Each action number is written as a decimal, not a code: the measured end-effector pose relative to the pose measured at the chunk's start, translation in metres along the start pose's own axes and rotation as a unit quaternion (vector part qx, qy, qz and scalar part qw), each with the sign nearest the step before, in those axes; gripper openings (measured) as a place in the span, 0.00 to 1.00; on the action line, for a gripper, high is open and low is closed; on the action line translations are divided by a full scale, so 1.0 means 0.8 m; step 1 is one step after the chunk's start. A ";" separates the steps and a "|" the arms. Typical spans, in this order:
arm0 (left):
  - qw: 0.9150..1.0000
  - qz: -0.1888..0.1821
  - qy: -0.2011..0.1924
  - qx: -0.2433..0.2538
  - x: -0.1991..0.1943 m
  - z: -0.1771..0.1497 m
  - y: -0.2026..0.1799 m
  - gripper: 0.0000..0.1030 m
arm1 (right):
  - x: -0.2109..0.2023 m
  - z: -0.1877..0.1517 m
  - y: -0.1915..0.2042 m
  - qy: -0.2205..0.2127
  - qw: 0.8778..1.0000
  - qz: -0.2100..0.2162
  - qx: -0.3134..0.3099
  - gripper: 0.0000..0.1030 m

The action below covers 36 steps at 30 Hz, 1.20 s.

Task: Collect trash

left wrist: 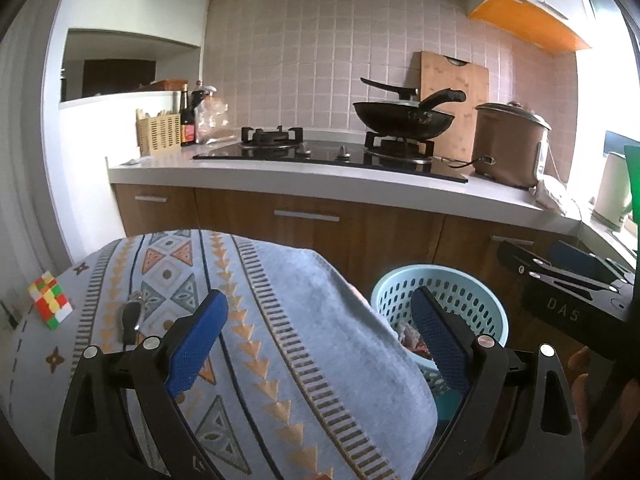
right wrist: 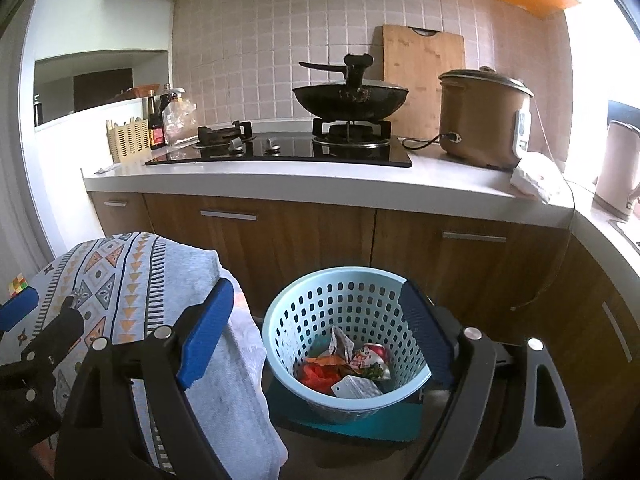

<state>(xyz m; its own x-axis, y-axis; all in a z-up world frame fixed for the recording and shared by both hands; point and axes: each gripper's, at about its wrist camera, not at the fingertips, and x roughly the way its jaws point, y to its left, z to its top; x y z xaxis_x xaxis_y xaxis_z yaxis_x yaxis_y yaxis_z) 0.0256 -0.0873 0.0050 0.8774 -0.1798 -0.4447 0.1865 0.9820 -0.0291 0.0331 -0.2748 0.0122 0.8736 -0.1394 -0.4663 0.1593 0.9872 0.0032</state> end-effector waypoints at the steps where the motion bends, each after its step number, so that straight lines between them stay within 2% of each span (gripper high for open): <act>1: 1.000 0.002 0.002 0.000 -0.001 -0.001 0.000 0.88 | 0.000 0.000 0.000 0.000 1.000 0.003 0.001 0.82; 6: 1.000 0.009 0.001 0.002 -0.008 0.000 0.002 0.91 | 0.000 0.004 0.003 0.000 1.000 0.013 0.006 0.82; 21: 1.000 0.014 0.009 -0.022 -0.002 -0.004 0.026 0.91 | 0.010 0.003 0.024 0.007 1.000 0.010 -0.009 0.82; 36: 0.999 -0.005 0.020 -0.034 0.007 -0.019 0.023 0.91 | 0.009 -0.012 0.012 0.018 1.000 -0.015 -0.009 0.82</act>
<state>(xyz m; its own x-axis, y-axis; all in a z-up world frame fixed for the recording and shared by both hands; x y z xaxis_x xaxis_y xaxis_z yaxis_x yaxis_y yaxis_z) 0.0269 -0.0690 -0.0118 0.8570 -0.1894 -0.4793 0.1647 0.9819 -0.0935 0.0361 -0.2654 0.0002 0.8510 -0.1665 -0.4982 0.1769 0.9839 -0.0265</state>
